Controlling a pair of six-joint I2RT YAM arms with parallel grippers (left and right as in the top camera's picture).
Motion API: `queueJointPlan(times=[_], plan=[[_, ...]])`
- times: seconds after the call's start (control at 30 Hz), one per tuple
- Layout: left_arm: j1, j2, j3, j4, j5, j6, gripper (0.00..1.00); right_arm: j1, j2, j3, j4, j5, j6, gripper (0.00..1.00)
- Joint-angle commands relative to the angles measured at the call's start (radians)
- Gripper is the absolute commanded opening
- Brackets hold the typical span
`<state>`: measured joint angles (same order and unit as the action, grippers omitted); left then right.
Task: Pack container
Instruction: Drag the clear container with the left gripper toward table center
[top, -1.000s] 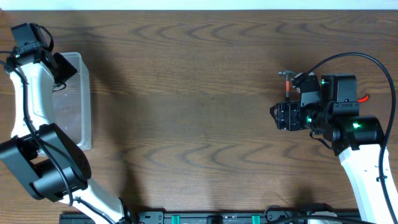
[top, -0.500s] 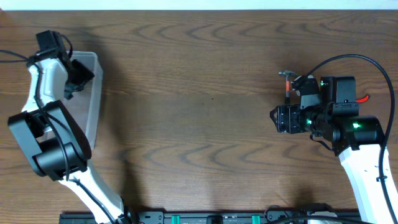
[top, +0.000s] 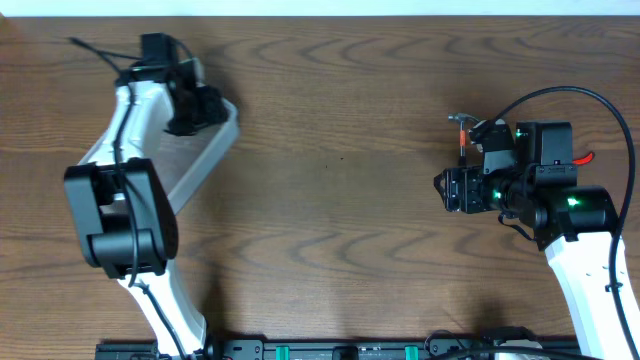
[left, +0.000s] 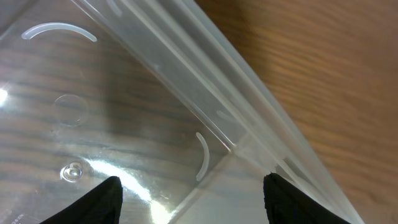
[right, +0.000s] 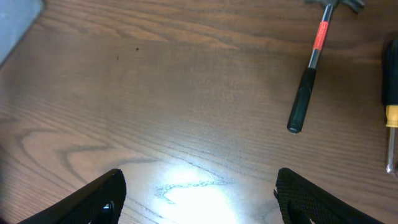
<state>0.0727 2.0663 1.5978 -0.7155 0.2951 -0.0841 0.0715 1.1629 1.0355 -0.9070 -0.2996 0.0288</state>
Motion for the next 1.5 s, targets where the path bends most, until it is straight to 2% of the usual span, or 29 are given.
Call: queueJointPlan(times=[0.0,0.13,0.3,0.37,0.57,0.7,0.9,1.07,1.13,1.2,1.23,1.33,1.37,1.4,1.47], plan=[[-0.058,-0.004,0.005,-0.018,0.044,0.051,0.65,0.006,-0.007,0.022,0.006,0.001,-0.016,0.8],[-0.124,-0.004,0.005,-0.067,0.073,0.083,0.65,0.006,-0.007,0.022,0.009,0.023,-0.019,0.81],[-0.202,-0.004,0.005,-0.184,0.071,0.188,0.66,0.006,-0.007,0.022,0.033,0.024,-0.019,0.82],[-0.225,-0.004,0.005,-0.227,0.07,0.227,0.7,0.006,-0.007,0.022,0.049,0.024,-0.019,0.82],[-0.256,-0.047,0.005,-0.27,-0.134,0.257,0.91,0.006,-0.007,0.022,0.084,0.034,-0.019,0.86],[-0.248,-0.14,0.006,-0.242,-0.268,0.251,0.97,0.006,-0.007,0.022,0.084,0.042,-0.02,0.87],[-0.185,-0.386,0.013,-0.181,-0.456,0.136,0.97,0.006,-0.007,0.022,0.084,0.042,-0.02,0.87],[-0.01,-0.54,0.013,-0.256,-0.537,-0.114,0.97,0.006,-0.007,0.022,0.084,0.042,-0.019,0.84],[0.083,-0.558,0.013,-0.309,-0.536,-0.218,0.98,0.006,-0.007,0.022,0.08,0.042,-0.019,0.76],[0.176,-0.555,0.012,-0.356,-0.533,-0.309,0.97,0.007,-0.006,0.022,0.077,0.041,-0.019,0.56],[0.22,-0.549,0.01,-0.376,-0.519,-0.34,0.97,0.01,-0.005,0.022,0.077,0.041,-0.019,0.43],[0.316,-0.519,0.009,-0.407,-0.45,-0.363,0.97,0.036,0.003,0.023,0.078,0.039,-0.019,0.24],[0.338,-0.507,0.009,-0.414,-0.437,-0.363,0.97,0.052,0.006,0.024,0.081,0.037,-0.019,0.12],[0.354,-0.496,0.009,-0.418,-0.437,-0.363,0.97,0.072,0.009,0.027,0.087,0.037,-0.019,0.05],[0.381,-0.467,0.009,-0.426,-0.438,-0.363,0.97,0.125,0.016,0.044,0.114,0.037,-0.018,0.01]])
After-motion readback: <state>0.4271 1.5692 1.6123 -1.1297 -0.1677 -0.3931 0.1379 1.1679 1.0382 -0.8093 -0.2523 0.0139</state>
